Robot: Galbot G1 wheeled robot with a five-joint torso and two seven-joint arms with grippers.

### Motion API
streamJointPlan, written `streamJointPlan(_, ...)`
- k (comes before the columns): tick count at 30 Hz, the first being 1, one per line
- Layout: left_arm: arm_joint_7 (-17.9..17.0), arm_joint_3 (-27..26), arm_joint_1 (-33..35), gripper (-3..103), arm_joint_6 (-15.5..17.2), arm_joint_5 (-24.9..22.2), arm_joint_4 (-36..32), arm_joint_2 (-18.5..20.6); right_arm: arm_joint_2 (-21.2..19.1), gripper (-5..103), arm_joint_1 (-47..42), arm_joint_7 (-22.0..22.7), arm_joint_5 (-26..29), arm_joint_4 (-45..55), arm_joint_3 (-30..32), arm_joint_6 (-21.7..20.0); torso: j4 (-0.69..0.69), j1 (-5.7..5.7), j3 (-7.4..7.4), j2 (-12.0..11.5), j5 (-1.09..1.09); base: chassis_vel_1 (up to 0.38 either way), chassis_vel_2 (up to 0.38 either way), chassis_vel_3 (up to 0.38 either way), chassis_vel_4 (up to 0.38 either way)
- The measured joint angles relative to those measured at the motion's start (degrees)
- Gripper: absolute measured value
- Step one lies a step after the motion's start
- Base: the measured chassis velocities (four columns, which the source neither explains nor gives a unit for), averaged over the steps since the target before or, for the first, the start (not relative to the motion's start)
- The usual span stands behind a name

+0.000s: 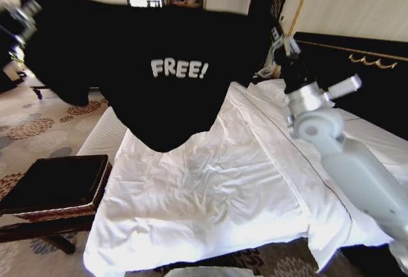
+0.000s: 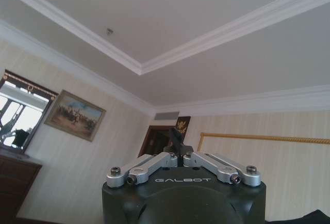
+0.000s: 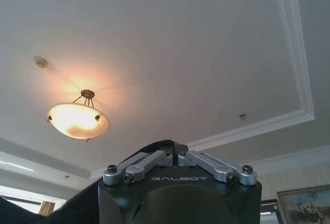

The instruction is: Fold the clothes on the bed and place them into the basket.

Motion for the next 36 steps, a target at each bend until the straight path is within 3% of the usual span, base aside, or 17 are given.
streamJointPlan(1, -0.1, 0.4, 2.4, 0, 0.4, 1.1, -2.3, -2.9, -0.1, 0, -7.6, 0.1, -0.8, 3.3, 4.8, 0.0, -0.04, 0.00, 0.01, 0.0, 0.05, 0.000, 0.000, 0.000, 0.000)
streamJointPlan(4, -0.6, -0.2, 5.1, 0, 0.6, 1.8, -3.0, -5.3, 0.2, 0, -12.6, 0.2, -1.5, 5.5, 8.2, 0.0, -0.01, 0.00, 0.01, 0.0, 0.06, -0.008, -0.006, -0.034, -0.017)
streamJointPlan(8, -1.3, -5.6, 10.3, 0, 1.1, -0.9, -3.3, -7.9, 0.5, 0, -19.8, 1.7, -1.4, 10.3, 16.1, -0.3, 0.05, 0.01, 0.01, 0.0, 0.04, 0.000, 0.000, 0.000, 0.000)
streamJointPlan(11, -1.5, -14.3, 12.6, 0, 1.7, -7.6, -3.2, -7.1, -1.0, 0, -22.2, 4.0, 1.1, 14.0, 23.3, -1.3, 0.06, 0.02, 0.01, 0.0, 0.02, 0.000, 0.000, 0.000, 0.000)
streamJointPlan(14, -2.2, -21.5, 12.0, 0, 2.0, -13.6, -3.2, -3.0, -4.3, 0, -22.3, 7.7, 6.2, 17.7, 31.6, -3.4, 0.03, 0.01, 0.01, 0.0, 0.04, 0.000, 0.000, 0.000, 0.000)
streamJointPlan(18, -2.7, -22.4, 10.9, 0, 3.2, -14.5, -3.2, 0.0, -7.0, 0, -20.4, 11.6, 9.3, 18.2, 35.4, -6.5, 0.01, 0.01, 0.00, 0.0, 0.05, 0.000, 0.000, 0.000, 0.000)
streamJointPlan(21, -3.9, -11.8, 10.6, 0, 6.1, -7.0, -3.1, -0.5, -7.0, 0, -18.6, 17.3, 5.6, 14.2, 29.3, -12.1, 0.01, 0.01, 0.02, 0.0, 0.01, 0.000, 0.000, 0.000, 0.000)
streamJointPlan(23, -4.0, -9.2, 11.0, 0, 6.8, -4.3, -3.1, -1.2, -6.2, 0, -18.5, 18.4, 3.2, 13.0, 26.0, -13.2, 0.01, 0.01, 0.02, 0.0, 0.02, 0.000, 0.000, 0.000, 0.000)
streamJointPlan(24, -4.2, -1.7, 12.0, 0, 8.7, 2.8, -3.0, -3.0, -4.2, 0, -18.5, 20.2, -1.5, 10.0, 18.8, -14.8, 0.04, 0.03, 0.03, 0.0, 0.02, 0.000, 0.000, 0.000, 0.000)
streamJointPlan(25, -4.2, 1.5, 12.2, 0, 9.2, 5.4, -2.8, -3.7, -3.4, 0, -18.4, 20.7, -3.3, 8.7, 15.7, -15.3, 0.05, 0.03, 0.03, 0.0, 0.03, 0.000, 0.000, 0.000, 0.000)
streamJointPlan(26, -4.2, 11.7, 12.1, 0, 10.2, 13.3, -0.8, -5.7, -0.6, 0, -18.2, 21.6, -8.0, 4.7, 6.8, -15.8, 0.06, 0.04, 0.04, 0.0, 0.06, 0.000, 0.000, 0.000, 0.000)
streamJointPlan(27, -4.2, 16.8, 11.7, 0, 10.4, 17.7, 0.8, -6.6, 1.6, 0, -17.7, 21.6, -10.9, 1.2, 0.9, -15.8, 0.04, 0.04, 0.04, 0.0, 0.06, 0.000, 0.000, 0.000, 0.000)
streamJointPlan(28, -4.2, 16.8, 11.7, 0, 10.4, 17.7, 0.8, -6.6, 1.6, 0, -17.7, 21.6, -10.9, 1.2, 0.9, -15.8, 0.04, 0.04, 0.04, 0.0, 0.06, 0.000, 0.000, 0.000, 0.000)
streamJointPlan(32, -2.6, 37.1, 6.8, 0, 9.5, 34.4, 14.2, -10.9, 10.7, 0, -13.4, 21.3, -17.9, -15.7, -18.7, -14.5, 0.00, 0.04, 0.04, 0.0, 0.03, 0.000, 0.000, 0.000, 0.000)
streamJointPlan(33, -2.6, 37.1, 6.8, 0, 9.5, 34.4, 14.2, -10.9, 10.7, 0, -13.4, 21.3, -17.9, -15.7, -18.7, -14.5, 0.00, 0.04, 0.04, 0.0, 0.03, 0.000, 0.000, 0.000, 0.000)
streamJointPlan(36, -1.8, 44.8, 1.7, 0, 7.4, 38.3, 23.3, -14.7, 15.9, 0, -8.3, 20.0, -19.5, -26.0, -25.9, -13.0, 0.08, 0.04, 0.04, 0.0, 0.03, 0.000, 0.000, 0.000, 0.000)
